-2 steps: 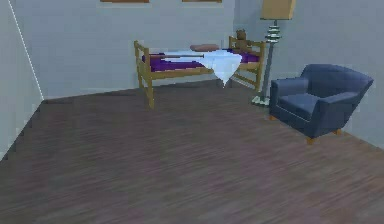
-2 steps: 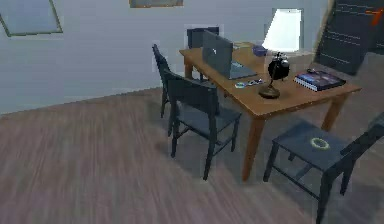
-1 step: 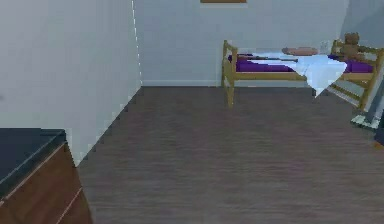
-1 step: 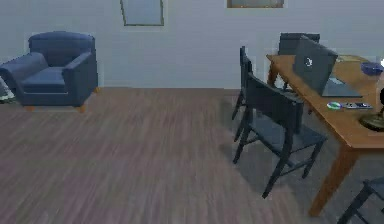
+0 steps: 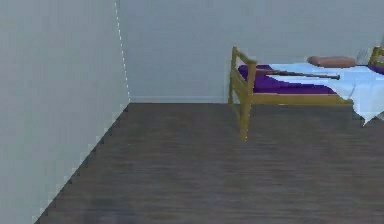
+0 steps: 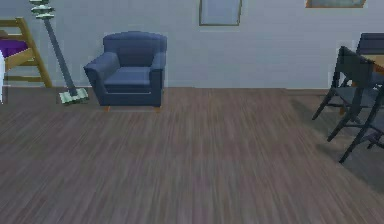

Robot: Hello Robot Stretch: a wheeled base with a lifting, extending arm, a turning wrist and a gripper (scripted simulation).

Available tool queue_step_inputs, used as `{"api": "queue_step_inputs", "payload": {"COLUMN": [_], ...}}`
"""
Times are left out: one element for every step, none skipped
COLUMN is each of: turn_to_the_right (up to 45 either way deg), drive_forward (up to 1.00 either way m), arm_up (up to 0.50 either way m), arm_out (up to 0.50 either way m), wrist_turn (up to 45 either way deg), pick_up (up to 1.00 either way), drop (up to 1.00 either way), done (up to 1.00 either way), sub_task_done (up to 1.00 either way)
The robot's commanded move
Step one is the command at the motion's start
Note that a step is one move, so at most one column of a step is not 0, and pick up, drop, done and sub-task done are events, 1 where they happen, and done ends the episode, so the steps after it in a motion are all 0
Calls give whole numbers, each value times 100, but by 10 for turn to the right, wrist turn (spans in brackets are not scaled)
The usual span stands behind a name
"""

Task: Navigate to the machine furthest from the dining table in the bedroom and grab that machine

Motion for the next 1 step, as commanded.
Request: {"api": "queue_step_inputs", "payload": {"turn_to_the_right": [-90], "drive_forward": [0], "arm_up": [0], "arm_out": [0], "wrist_turn": [0], "pick_up": [0], "drop": [0], "done": [0], "sub_task_done": [0]}}
